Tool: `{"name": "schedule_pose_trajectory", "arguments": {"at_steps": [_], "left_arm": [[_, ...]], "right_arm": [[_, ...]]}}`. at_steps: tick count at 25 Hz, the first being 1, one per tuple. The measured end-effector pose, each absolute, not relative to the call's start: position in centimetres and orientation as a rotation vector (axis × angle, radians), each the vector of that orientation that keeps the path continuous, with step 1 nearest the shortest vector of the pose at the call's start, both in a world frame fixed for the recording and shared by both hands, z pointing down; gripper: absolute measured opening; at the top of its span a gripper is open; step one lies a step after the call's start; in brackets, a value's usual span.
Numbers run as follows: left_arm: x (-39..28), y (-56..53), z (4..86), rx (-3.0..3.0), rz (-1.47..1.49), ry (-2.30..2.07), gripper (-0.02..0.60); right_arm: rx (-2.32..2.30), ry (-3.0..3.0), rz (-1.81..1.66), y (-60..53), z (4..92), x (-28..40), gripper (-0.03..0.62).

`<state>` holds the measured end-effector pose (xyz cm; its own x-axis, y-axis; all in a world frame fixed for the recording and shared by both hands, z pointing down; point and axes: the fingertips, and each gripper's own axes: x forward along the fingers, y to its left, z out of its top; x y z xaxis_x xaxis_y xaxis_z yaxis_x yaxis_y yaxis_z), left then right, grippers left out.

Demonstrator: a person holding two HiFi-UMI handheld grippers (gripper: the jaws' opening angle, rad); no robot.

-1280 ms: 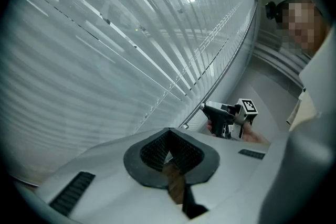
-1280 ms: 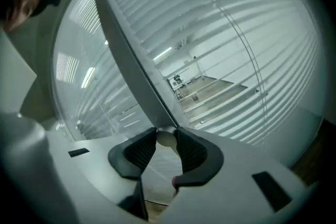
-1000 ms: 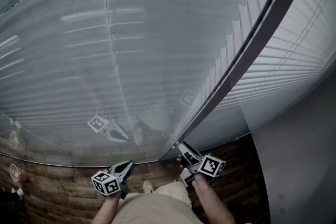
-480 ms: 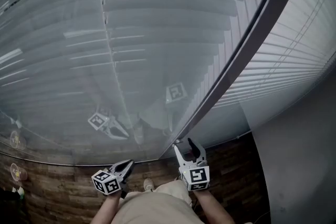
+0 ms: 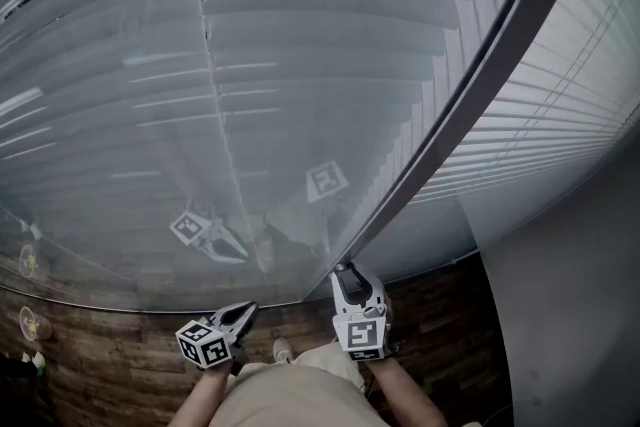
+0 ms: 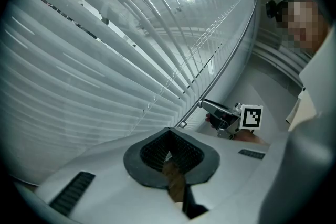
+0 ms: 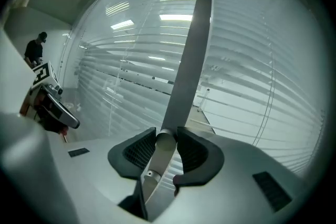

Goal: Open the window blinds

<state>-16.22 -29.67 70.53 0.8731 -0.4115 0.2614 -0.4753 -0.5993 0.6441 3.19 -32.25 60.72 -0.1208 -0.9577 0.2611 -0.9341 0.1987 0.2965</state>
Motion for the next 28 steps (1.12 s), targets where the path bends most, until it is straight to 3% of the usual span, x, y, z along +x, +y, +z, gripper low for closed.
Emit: {"name": "schedule_pose_trajectory", "arguments": {"at_steps": [11, 15, 20, 24, 28], "left_arm": [[-16.4, -29.7, 71.7, 2.29, 0.12, -0.629, 0.012], [-15.9, -29.7, 70.7, 2.291, 0.118, -0.623, 0.012], [-16.0, -29.7, 71.0, 2.287, 0.117, -0.626, 0.012], [-16.0, -29.5, 71.0, 2.286, 0.121, -0.621, 0.012], [-15.7, -29.5, 70.8, 2.29, 0.118, -0.618, 0.012]], "right_arm": [[1.927, -2.456, 0.862, -32.4, 62.5, 5.0, 0.124], [1.896, -2.566, 1.333, -32.6, 61.9, 5.8, 0.124], [1.833, -2.656, 1.596, -33.0, 62.0, 6.2, 0.124], [1.727, -2.658, 2.073, -32.8, 63.0, 6.2, 0.124], [1.749, -2.711, 2.107, -32.8, 62.8, 6.1, 0.124]]}}
